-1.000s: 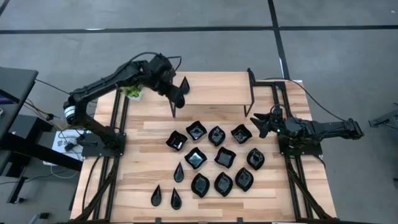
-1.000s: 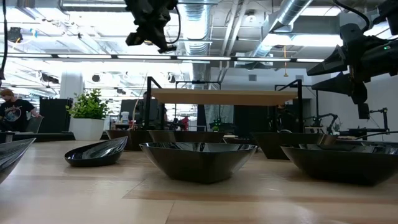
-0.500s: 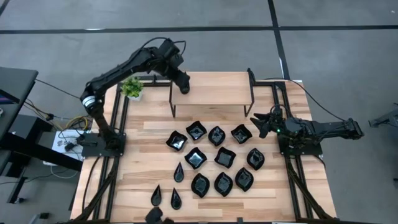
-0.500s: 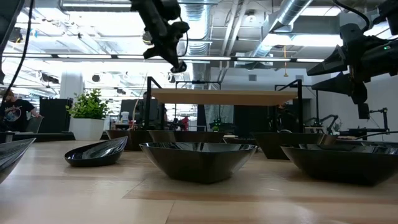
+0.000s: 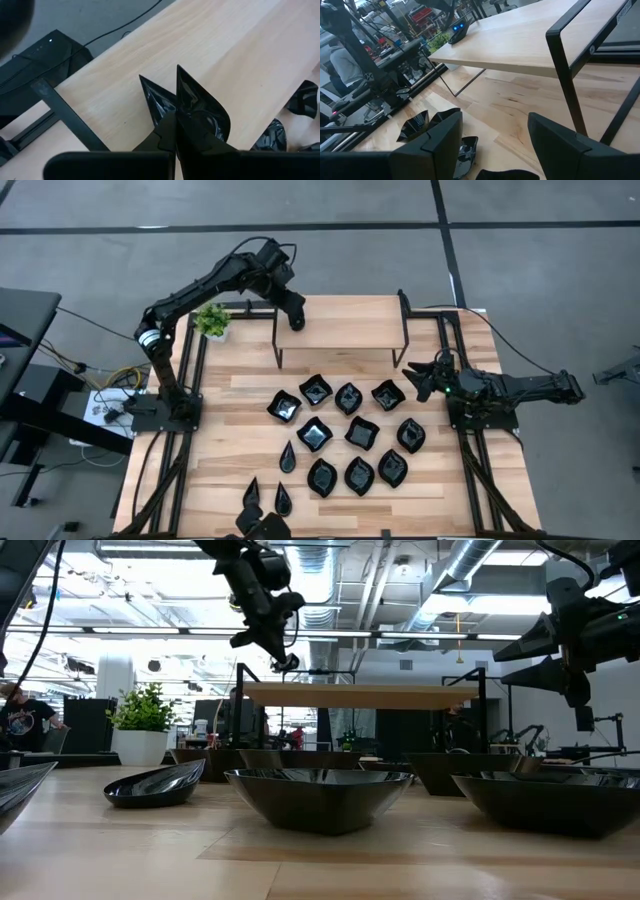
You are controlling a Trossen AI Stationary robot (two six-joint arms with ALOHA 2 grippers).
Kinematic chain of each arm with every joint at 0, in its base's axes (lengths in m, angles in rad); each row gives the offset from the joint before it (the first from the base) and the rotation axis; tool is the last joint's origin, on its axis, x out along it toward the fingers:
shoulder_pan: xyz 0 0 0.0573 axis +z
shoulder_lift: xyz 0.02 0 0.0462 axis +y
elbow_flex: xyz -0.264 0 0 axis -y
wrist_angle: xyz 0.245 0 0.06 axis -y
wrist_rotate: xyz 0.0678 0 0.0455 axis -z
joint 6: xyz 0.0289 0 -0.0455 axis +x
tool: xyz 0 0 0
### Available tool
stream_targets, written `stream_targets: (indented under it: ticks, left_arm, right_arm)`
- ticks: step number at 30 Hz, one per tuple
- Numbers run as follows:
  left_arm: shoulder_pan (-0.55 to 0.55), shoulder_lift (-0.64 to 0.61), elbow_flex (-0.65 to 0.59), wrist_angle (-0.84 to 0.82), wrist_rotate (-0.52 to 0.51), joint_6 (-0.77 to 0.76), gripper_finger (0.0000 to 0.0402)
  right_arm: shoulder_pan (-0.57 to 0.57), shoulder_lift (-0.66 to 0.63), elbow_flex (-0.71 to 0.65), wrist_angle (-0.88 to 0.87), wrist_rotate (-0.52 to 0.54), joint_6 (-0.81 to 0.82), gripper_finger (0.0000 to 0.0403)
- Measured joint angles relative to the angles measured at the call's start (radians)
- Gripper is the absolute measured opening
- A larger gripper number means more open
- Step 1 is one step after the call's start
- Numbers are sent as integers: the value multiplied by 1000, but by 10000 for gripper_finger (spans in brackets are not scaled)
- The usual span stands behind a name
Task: Pick & Place Mini shaped plates
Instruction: Stack the drop shaped plate on top of the drop shaped plate on the shelf
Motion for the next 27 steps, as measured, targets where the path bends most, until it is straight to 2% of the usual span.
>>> stream_targets:
  ticks: [27]
  left_arm:
    - [22,51,-1,-5,-2,-15,3]
  right_arm:
    - [0,0,0,0,-4,0,221]
